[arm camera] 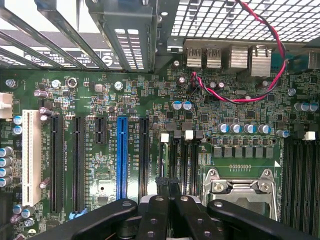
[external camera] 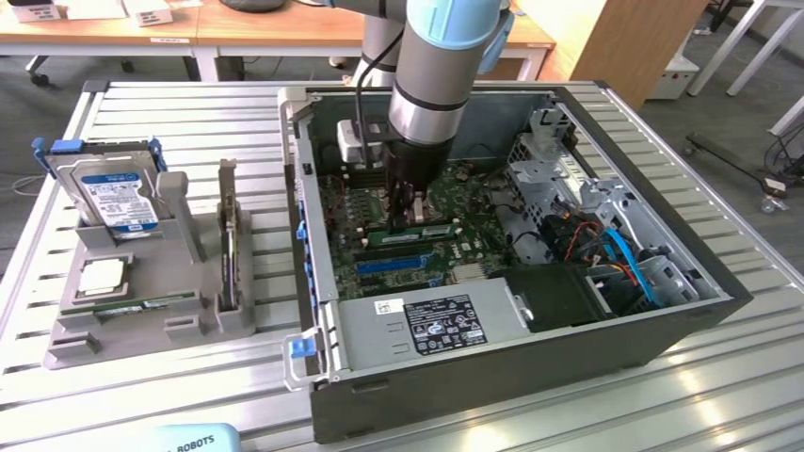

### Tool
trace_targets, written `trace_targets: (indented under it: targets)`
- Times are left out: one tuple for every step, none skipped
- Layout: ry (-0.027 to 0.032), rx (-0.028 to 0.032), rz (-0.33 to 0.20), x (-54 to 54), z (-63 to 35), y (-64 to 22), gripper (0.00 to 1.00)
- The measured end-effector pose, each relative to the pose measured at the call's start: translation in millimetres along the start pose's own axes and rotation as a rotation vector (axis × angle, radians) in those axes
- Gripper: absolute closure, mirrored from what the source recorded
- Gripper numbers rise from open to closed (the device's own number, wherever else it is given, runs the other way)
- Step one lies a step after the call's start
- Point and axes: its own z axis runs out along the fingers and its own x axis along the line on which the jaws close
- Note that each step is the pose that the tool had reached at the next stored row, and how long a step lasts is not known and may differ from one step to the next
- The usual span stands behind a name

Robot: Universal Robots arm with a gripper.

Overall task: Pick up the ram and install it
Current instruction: 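Press down the ram until it locks into place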

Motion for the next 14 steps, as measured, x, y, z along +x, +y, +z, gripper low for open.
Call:
trace_targets:
  targets:
    - [0.0, 0.0, 0.0, 0.0, 0.0, 0.0, 0.9]
    - [0.0, 0.0, 0.0, 0.0, 0.0, 0.0, 0.9]
    - [0.0, 0.0001, 0.0, 0.0, 0.1, 0.0, 0.9]
    - [0.0, 0.0, 0.0, 0.0, 0.2, 0.0, 0.9]
    - [0.0001, 0.0, 0.0, 0.0, 0.3, 0.0, 0.9]
    - [-0.0001, 0.0, 0.0, 0.0, 0.4, 0.0, 0.9]
    - [0.0, 0.0, 0.0, 0.0, 0.4, 0.0, 0.9]
    - [-0.0001, 0.0, 0.0, 0.0, 0.4, 0.0, 0.9]
    - [-0.0001, 0.0001, 0.0, 0.0, 0.4, 0.0, 0.9]
    - [-0.0001, 0.0001, 0.0, 0.0, 0.4, 0.0, 0.9]
    - [-0.0001, 0.0001, 0.0, 0.0, 0.4, 0.0, 0.9]
    - [-0.0001, 0.0, 0.0, 0.0, 0.4, 0.0, 0.9]
    - [0.0, 0.0001, 0.0, 0.0, 0.5, 0.0, 0.9]
    - [0.0001, 0.0, 0.0, 0.0, 0.5, 0.0, 0.9]
